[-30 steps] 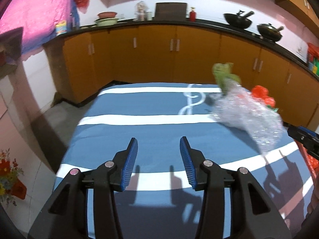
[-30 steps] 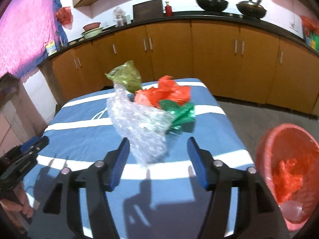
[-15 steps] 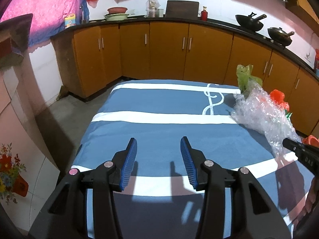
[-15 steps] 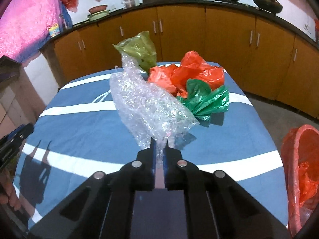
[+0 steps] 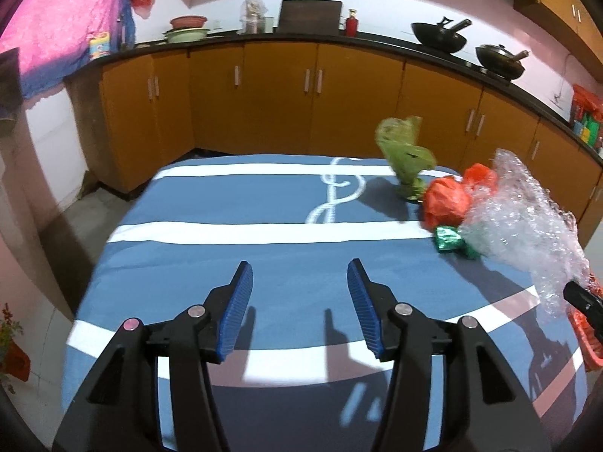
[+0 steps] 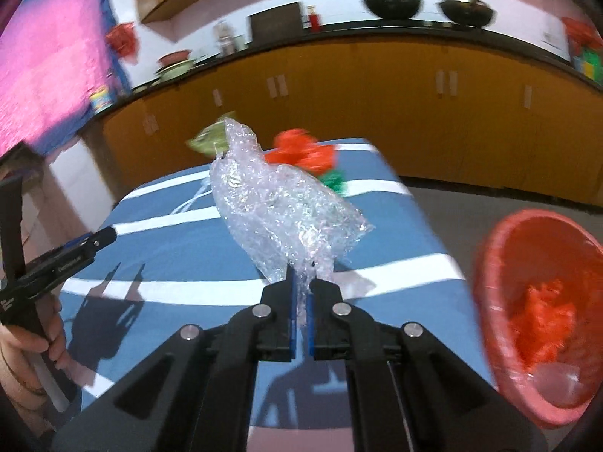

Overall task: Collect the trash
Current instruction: 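Carry the bubble wrap toward the wastebasket with the right tool while the left tool grasps the green bag, then hold the bubble wrap over the wastebasket with the right tool while the left tool lifts the green bag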

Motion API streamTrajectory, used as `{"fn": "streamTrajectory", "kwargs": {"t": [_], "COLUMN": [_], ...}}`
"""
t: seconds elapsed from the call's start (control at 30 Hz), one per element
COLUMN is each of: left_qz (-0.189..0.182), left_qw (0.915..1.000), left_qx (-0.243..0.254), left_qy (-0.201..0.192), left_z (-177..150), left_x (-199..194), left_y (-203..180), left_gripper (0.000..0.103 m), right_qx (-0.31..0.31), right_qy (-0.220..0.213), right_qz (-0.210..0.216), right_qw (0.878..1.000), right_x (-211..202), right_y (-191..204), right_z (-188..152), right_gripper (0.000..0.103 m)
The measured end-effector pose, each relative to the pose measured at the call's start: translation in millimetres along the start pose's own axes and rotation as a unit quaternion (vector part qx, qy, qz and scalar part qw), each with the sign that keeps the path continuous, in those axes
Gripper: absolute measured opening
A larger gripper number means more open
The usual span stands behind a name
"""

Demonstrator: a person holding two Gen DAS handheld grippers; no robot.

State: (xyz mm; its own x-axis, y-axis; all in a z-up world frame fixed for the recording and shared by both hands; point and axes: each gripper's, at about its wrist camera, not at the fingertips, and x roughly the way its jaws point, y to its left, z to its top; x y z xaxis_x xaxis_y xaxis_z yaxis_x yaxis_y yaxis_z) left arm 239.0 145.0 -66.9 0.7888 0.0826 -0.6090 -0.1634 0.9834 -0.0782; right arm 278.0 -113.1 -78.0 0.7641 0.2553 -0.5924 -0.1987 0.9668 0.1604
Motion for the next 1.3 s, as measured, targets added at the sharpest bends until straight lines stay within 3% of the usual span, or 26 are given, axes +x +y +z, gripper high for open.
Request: {"fn": "streamTrajectory", "kwargs": {"t": [0.33, 0.67, 0.83, 1.17, 1.3], "left_qz": [-0.058, -0.110, -0.109, -0.086, -0.096], "left_qw": [0.9968, 0.9906, 0.9883, 0.9908, 0.9882], "left_qx": [0.055, 0.081, 0.106, 0.087, 0.090], "left_qy": [-0.002, -0.011, 0.001, 0.058, 0.078], "left_z": [5.7, 26.2, 24.4, 24.2, 22.4], "left_x": [14.7, 35.4, 50.8, 81.8, 88.0], "left_y": [-76.1, -136.2, -159.0, -159.3, -161.2], "left_gripper": [0.064, 0.070, 0.070, 0.047, 0.025], "right_qx": [0.060, 0.085, 0.099, 0.109, 0.112], "right_qy": [-0.040, -0.049, -0.046, -0.043, -0.041], "right_qz": [-0.063, -0.078, -0.077, -0.068, -0.069], "right_qw": [0.995, 0.992, 0.991, 0.991, 0.990], "right_x": [-19.8, -23.0, -20.4, -19.1, -19.2], "right_y": [-53.3, -77.9, -86.1, -94.7, -95.2], "right_z": [9.4, 11.2, 7.8, 2.4, -0.2], "right_gripper": [0.005, 0.005, 0.005, 0.005, 0.005]}}
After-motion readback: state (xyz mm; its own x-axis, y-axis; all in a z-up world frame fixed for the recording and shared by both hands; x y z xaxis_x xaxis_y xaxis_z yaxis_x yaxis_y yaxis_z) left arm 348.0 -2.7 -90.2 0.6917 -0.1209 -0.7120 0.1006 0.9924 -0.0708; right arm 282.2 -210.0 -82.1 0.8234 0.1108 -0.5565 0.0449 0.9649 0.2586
